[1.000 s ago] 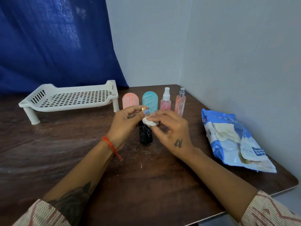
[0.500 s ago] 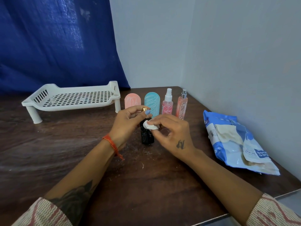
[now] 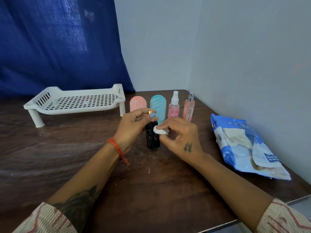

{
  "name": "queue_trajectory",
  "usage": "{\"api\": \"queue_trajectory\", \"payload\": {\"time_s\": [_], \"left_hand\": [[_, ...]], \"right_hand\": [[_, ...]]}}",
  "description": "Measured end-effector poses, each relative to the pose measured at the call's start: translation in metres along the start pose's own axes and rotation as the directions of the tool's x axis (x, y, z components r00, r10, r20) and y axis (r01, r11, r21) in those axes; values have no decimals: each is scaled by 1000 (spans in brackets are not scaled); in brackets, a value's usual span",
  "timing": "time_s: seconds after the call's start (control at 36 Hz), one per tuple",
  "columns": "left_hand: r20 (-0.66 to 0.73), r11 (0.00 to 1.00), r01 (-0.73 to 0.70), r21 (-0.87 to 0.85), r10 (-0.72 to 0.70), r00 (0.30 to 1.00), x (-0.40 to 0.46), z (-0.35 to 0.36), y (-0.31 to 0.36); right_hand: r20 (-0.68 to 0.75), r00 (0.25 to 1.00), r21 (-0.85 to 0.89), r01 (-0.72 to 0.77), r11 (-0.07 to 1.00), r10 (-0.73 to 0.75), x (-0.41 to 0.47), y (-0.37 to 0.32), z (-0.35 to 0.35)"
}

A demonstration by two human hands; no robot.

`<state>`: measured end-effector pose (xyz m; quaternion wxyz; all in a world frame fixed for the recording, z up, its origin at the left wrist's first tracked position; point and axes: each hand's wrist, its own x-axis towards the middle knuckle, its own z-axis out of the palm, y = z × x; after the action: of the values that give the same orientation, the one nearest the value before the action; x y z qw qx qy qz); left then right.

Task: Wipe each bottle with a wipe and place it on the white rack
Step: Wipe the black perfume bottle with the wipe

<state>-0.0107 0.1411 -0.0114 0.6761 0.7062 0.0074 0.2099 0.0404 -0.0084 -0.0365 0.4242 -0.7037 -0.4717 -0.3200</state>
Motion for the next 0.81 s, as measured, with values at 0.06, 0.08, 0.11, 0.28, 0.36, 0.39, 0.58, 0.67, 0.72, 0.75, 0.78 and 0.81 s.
{"api": "queue_trajectory", "payload": {"time_s": [0.06,0.08,0.11,0.28,0.36,0.39,0.58,0.67,0.72,0.75,0.78,0.81], "left_hand": [[0,1000,2,-3,-2,1000,0,0,0],[1,1000,2,2,-2,1000,0,0,0],[0,1000,0,9,0,1000,0,-1,0],[-3,1000,5,17,-5,1000,1,-1,-1],[1,1000,9,22,-9,1000,1,-1,0],[2,1000,13,20,-13,1000,0,-1,0],[-7,999,8,44,-7,1000,1,-2,0],[-10,999,3,52,-3,1000,2,-2,-1],[-9,998,5,60,-4,1000,2,-2,-1],[-8,998,7,58,-6,1000,2,-2,-1],[-8,999,10,53,-10,1000,2,-2,-1],[-7,999,14,49,-14,1000,2,-2,-1]], "right_hand": [[-14,1000,-38,-18,999,18,1,2,0],[-21,1000,-51,-20,999,19,2,2,0],[-27,1000,-53,-16,998,15,3,2,0],[-4,1000,46,27,999,-27,1,-3,1],[38,999,49,21,999,-23,0,-2,0],[41,999,36,8,999,-10,0,-1,-1],[-5,1000,2,-17,1000,17,2,0,-1],[17,1000,57,20,998,-21,2,-3,-1],[40,999,66,31,997,-34,1,-3,-1],[48,998,63,28,998,-31,0,-3,-1],[53,998,57,21,998,-24,0,-2,-2],[58,998,49,10,999,-13,0,-1,-2]]}}
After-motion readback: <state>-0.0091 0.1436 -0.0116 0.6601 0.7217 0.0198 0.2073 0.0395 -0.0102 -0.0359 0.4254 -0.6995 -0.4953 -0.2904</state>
